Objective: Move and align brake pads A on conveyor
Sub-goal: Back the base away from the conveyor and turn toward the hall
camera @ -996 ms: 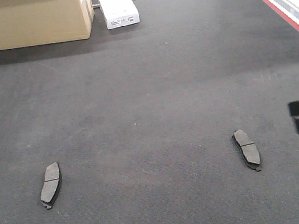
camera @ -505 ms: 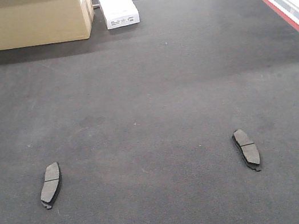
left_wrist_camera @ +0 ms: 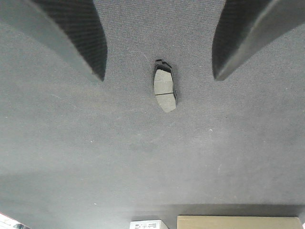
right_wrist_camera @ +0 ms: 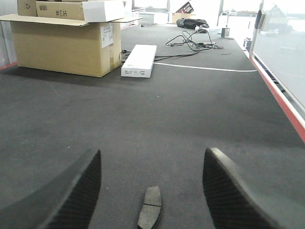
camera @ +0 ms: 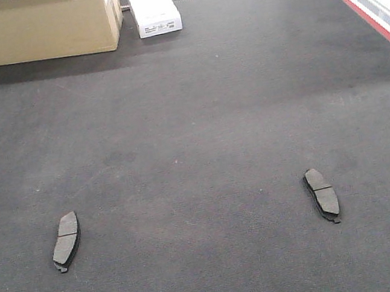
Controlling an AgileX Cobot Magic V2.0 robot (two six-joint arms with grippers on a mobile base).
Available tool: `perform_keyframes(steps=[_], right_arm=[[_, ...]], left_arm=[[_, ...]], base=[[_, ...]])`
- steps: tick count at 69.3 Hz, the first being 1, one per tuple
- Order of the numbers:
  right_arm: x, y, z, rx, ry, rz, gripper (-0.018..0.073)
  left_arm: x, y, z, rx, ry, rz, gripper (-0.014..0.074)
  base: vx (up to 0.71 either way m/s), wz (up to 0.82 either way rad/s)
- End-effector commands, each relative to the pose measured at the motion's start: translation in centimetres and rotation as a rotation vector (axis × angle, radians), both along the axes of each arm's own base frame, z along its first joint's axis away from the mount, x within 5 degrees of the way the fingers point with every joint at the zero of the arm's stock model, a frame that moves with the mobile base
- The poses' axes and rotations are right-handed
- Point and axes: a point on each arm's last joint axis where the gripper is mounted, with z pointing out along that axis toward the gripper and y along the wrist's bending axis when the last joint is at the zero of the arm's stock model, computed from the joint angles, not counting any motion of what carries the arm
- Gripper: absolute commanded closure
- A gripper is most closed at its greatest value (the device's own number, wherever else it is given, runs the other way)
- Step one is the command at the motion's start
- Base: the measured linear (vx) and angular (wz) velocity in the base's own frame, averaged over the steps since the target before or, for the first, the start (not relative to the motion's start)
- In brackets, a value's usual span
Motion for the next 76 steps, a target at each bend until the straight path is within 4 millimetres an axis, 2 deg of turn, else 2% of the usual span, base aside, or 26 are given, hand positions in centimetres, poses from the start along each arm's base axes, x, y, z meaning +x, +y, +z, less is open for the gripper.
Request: perform_keyframes(steps=[1,41,76], right_arm=[[0.05,-0.09,1.48,0.001,-0.094,-0.012,0.0106],[0.05,-0.08,1.46,0.001,-0.092,-0.012,0.0106],[0.05,-0.08,1.36,-0.001,-0.082,-0.011,0.0106]], left_arm=[[0.2,-0.04,1.38,-0.023,-0.085,0.001,0.015],[0.2,-0.04,1.38,-0.023,-0.085,0.001,0.015],[0.2,-0.04,1.38,-0.023,-0.085,0.001,0.015]], base=[[0.0,0.0],[-0.04,0.03],[-0.33,-0.05]])
